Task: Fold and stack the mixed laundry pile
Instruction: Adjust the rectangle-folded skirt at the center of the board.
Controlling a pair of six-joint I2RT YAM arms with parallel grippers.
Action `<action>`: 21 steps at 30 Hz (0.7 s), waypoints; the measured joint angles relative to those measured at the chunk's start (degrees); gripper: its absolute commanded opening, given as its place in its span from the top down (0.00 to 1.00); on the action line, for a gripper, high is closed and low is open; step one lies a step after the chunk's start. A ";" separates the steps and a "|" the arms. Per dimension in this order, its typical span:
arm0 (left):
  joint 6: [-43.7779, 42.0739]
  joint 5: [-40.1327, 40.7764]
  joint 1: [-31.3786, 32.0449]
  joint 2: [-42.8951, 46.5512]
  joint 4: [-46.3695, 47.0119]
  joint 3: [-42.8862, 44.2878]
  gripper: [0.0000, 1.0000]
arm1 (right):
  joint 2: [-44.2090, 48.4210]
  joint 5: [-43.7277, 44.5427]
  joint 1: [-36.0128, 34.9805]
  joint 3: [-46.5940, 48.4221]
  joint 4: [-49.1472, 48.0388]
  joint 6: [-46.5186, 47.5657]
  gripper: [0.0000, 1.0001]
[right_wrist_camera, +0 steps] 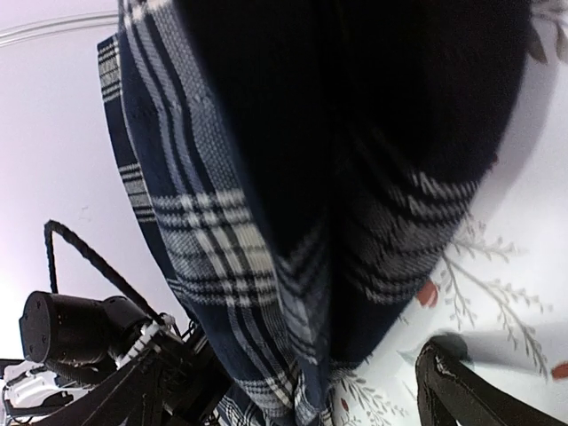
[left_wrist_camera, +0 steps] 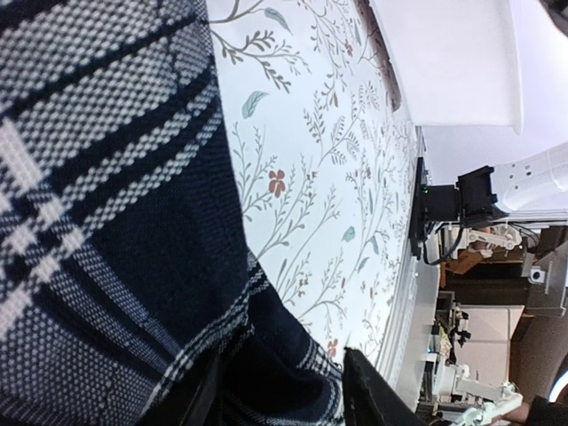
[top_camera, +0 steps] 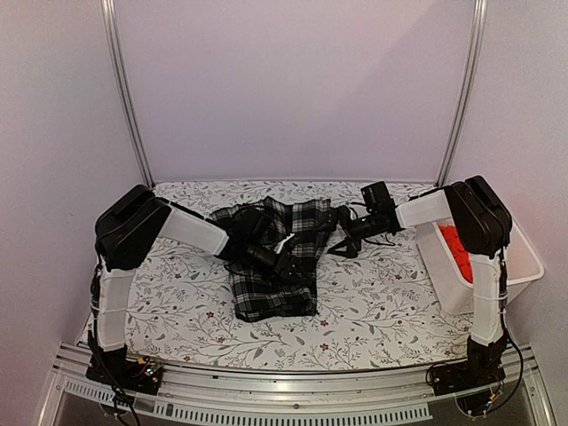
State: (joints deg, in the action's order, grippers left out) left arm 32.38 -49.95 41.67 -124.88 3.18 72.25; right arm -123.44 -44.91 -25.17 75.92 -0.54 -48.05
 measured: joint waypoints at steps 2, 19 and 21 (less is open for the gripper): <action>-0.37 -0.31 0.00 -0.31 0.22 0.15 0.55 | -1.95 -0.61 -0.13 2.58 -0.68 -1.09 0.06; -8.72 5.09 0.07 4.59 -7.06 0.55 0.15 | -11.06 -0.28 -1.99 8.02 -5.16 -1.03 1.00; -11.21 10.54 0.15 11.37 -9.84 -2.14 0.04 | -11.06 -0.61 -1.95 8.00 -5.14 0.09 1.00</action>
State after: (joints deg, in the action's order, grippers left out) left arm 21.17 -39.42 41.82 -113.51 -6.66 70.11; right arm -134.50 -45.52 -27.11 83.92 -5.67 -47.97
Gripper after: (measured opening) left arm 0.827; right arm 0.027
